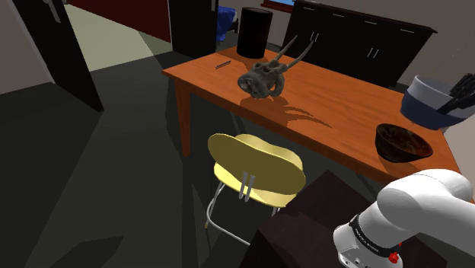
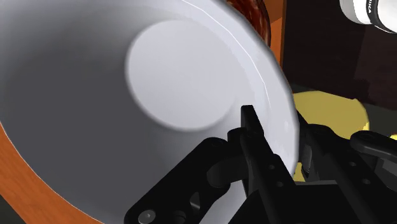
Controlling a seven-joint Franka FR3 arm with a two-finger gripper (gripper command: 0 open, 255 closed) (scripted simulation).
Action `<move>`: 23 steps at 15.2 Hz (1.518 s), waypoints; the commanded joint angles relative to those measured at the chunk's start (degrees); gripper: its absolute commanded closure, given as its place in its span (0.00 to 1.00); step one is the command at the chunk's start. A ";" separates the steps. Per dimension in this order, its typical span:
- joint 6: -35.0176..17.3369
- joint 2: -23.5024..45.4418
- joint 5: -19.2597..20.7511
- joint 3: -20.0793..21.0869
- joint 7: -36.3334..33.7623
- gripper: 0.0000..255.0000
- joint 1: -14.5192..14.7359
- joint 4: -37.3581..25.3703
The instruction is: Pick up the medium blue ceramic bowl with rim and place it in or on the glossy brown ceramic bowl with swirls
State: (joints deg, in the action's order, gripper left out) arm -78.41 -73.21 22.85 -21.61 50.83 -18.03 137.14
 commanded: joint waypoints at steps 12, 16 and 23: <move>-5.11 -6.99 3.70 -3.63 -0.07 1.00 -2.44 12.01; -6.44 -8.61 4.84 -4.80 -0.08 1.00 -3.20 14.98; -6.44 -8.61 4.84 -4.80 -0.08 1.00 -3.19 14.98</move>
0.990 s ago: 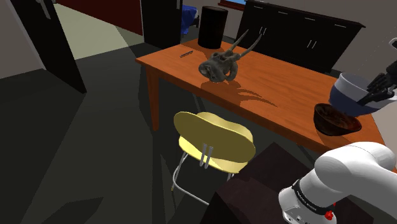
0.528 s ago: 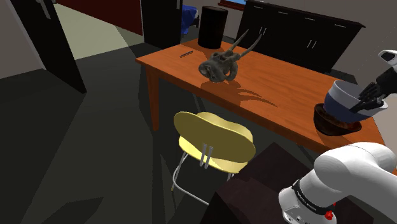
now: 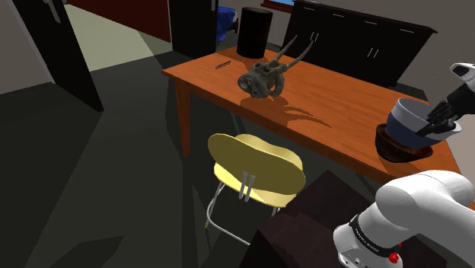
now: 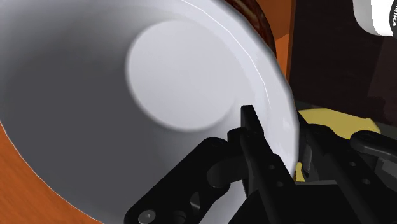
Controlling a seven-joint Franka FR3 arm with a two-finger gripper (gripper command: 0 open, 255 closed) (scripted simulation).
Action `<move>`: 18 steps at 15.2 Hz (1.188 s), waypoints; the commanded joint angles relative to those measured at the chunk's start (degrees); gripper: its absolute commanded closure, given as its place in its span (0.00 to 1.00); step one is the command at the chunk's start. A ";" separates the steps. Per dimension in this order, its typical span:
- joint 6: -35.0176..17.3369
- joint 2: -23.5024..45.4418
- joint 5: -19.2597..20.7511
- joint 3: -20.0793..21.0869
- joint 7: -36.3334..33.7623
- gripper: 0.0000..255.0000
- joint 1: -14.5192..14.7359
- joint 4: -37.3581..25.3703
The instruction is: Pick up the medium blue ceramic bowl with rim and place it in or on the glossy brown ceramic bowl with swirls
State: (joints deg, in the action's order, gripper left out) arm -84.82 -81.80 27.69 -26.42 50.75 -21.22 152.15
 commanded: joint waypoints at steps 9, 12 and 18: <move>3.94 2.30 -2.51 2.79 0.38 0.00 0.99 -6.26; 4.96 3.00 -3.10 3.43 0.50 0.00 1.20 -7.96; 4.96 3.00 -3.10 3.43 0.50 0.00 1.20 -7.96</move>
